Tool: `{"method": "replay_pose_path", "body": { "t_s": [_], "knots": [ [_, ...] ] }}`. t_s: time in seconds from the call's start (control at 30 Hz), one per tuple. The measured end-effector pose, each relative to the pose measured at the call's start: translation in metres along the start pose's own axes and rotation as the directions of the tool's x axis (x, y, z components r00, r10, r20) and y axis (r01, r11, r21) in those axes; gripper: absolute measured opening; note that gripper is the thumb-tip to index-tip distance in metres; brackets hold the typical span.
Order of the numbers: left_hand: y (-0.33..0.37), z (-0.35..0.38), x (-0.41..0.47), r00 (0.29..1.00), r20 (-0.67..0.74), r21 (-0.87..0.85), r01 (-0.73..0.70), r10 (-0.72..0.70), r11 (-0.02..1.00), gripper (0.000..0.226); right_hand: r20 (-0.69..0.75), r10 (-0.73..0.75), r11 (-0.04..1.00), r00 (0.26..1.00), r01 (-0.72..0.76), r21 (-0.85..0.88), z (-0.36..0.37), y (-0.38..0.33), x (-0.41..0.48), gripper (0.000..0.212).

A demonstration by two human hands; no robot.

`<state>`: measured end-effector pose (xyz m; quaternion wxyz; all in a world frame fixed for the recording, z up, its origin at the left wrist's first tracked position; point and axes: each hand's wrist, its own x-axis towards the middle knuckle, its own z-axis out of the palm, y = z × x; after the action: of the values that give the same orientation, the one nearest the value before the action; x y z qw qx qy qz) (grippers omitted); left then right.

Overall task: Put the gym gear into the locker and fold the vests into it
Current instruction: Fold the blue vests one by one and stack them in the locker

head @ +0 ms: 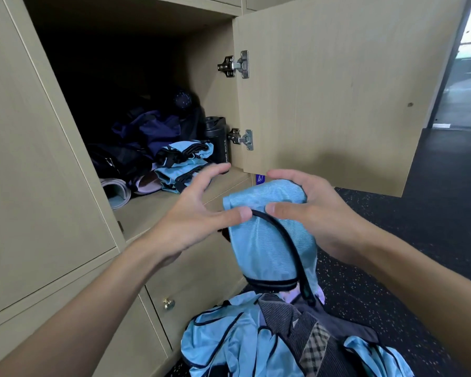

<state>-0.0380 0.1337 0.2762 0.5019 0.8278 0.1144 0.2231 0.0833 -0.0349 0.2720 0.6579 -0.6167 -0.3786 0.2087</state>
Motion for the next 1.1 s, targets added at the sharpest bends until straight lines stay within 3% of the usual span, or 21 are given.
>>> {"method": "replay_pose_path", "body": {
  "t_s": [0.1, 0.23, 0.37, 0.47, 0.57, 0.63, 0.77, 0.93, 1.0, 1.1],
  "knots": [
    [-0.002, 0.004, -0.002, 0.993, 0.115, -0.093, -0.023, 0.034, 0.995, 0.088, 0.057, 0.018, 0.998, 0.998, -0.021, 0.06, -0.002, -0.003, -0.001, 0.051],
    [0.0, 0.011, -0.001, 0.995, 0.054, -0.065, -0.076, 0.079, 0.995, 0.053, 0.075, 0.008, 0.999, 0.997, -0.011, 0.049, -0.002, -0.007, -0.002, 0.059],
    [0.005, 0.01, -0.001, 0.996, 0.008, -0.114, -0.089, 0.09, 0.989, 0.042, 0.013, -0.013, 1.0, 1.0, 0.013, 0.016, -0.004, -0.005, 0.0, 0.069],
    [0.012, 0.009, -0.002, 0.999, -0.038, -0.234, -0.041, 0.033, 0.971, 0.037, -0.019, -0.033, 0.998, 0.999, 0.032, -0.062, -0.008, -0.004, 0.001, 0.085],
    [0.019, 0.008, -0.002, 0.997, -0.05, -0.351, 0.045, -0.067, 0.935, 0.036, 0.112, 0.049, 0.997, 0.992, -0.055, 0.055, -0.008, -0.004, -0.001, 0.105],
    [0.022, 0.009, -0.002, 0.987, -0.101, -0.407, 0.077, -0.128, 0.91, 0.038, 0.156, 0.058, 0.998, 0.986, -0.064, 0.029, -0.004, -0.001, -0.002, 0.108],
    [0.018, 0.013, -0.002, 0.946, -0.21, -0.51, 0.109, -0.247, 0.853, 0.059, 0.019, 0.038, 0.999, 0.999, -0.038, 0.017, 0.004, 0.0, -0.002, 0.094],
    [0.011, 0.02, -0.01, 0.99, -0.042, -0.47, 0.102, -0.138, 0.877, 0.106, -0.09, -0.019, 0.999, 0.996, 0.022, 0.027, -0.001, 0.003, 0.003, 0.079],
    [0.01, 0.019, -0.011, 0.998, -0.016, -0.405, 0.05, -0.061, 0.913, 0.106, -0.114, -0.029, 0.999, 0.993, 0.032, 0.027, 0.001, 0.004, 0.003, 0.063],
    [0.01, 0.016, -0.012, 0.999, 0.04, -0.2, 0.025, -0.017, 0.979, 0.082, -0.152, -0.034, 0.996, 0.988, 0.045, 0.072, 0.002, 0.002, 0.001, 0.03]
  ]
}}
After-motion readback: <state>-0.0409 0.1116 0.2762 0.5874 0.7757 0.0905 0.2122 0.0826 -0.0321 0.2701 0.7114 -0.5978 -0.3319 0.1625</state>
